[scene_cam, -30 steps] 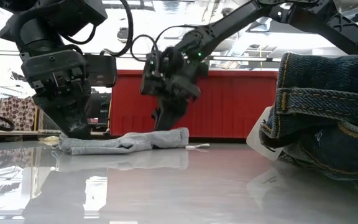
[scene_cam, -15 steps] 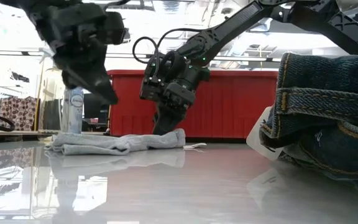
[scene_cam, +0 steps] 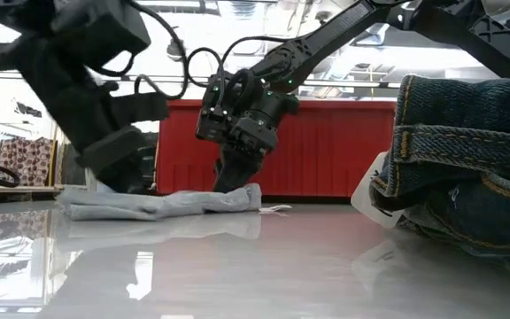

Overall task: Fold Laundry from Bin
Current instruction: Fold the gray boxer from the red laundry bin

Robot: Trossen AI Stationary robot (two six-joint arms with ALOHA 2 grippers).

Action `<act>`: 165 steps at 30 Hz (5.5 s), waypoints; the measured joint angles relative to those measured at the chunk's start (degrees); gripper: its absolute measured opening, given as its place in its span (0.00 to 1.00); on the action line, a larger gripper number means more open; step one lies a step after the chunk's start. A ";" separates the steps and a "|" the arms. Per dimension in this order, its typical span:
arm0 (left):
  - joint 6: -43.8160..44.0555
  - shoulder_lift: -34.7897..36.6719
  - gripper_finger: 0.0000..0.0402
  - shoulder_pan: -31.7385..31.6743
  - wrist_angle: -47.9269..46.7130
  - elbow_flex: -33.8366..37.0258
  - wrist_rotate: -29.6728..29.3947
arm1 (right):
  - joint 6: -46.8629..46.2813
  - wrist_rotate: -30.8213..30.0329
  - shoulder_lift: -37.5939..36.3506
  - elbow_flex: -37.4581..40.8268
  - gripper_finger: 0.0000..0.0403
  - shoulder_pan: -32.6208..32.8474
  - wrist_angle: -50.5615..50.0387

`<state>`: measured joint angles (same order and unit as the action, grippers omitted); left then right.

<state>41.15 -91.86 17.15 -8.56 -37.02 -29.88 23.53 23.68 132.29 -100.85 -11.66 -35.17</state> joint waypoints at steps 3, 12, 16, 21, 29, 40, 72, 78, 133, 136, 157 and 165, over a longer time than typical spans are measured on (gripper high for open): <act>3.77 -1.31 0.00 0.02 -0.09 1.29 1.89 | 0.81 -0.57 -0.07 -1.02 0.31 0.00 -0.95; 10.70 -1.15 0.00 1.77 0.57 0.99 6.43 | 5.26 -3.81 -2.00 -10.28 0.31 -1.19 -13.48; 20.13 -1.27 0.00 2.05 5.20 1.05 10.05 | 5.20 -0.42 -3.78 -11.96 0.31 -1.61 -17.33; 32.50 -1.53 0.00 2.10 12.16 1.38 10.22 | 3.06 15.52 -8.36 -12.17 0.31 0.10 -25.33; 57.88 -1.60 0.00 1.28 14.11 1.47 -3.04 | 0.53 19.37 -17.03 -12.19 0.31 9.64 -40.96; 45.22 -1.53 0.00 -0.50 28.04 1.34 5.44 | -11.64 -3.67 -20.94 -8.27 0.30 28.48 -42.47; -45.54 -2.03 0.00 -19.67 8.06 -16.08 30.17 | -62.59 -15.29 -20.68 10.04 0.30 49.96 -17.78; -50.78 -8.57 0.00 -20.00 9.30 -16.06 33.19 | -64.94 -16.72 -20.68 10.04 0.30 49.92 -16.98; 1.49 -13.44 0.00 -22.32 -2.16 -16.21 26.73 | 1.41 -28.22 -9.46 9.23 0.70 29.65 5.02; 1.50 -13.48 0.00 -22.32 -1.70 -16.13 26.40 | 2.46 -29.23 -8.23 9.27 0.70 29.53 3.62; -0.20 -13.35 0.00 -22.34 0.33 -14.66 26.00 | -1.33 -30.58 -6.58 9.12 0.36 28.71 4.55; -1.51 -13.35 0.00 -22.34 0.38 -14.66 26.22 | -7.16 -31.55 -6.49 9.14 0.13 28.70 4.66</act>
<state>39.64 -105.21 -5.19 -8.19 -51.68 -3.67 16.38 -7.87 125.80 -91.70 17.04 -30.50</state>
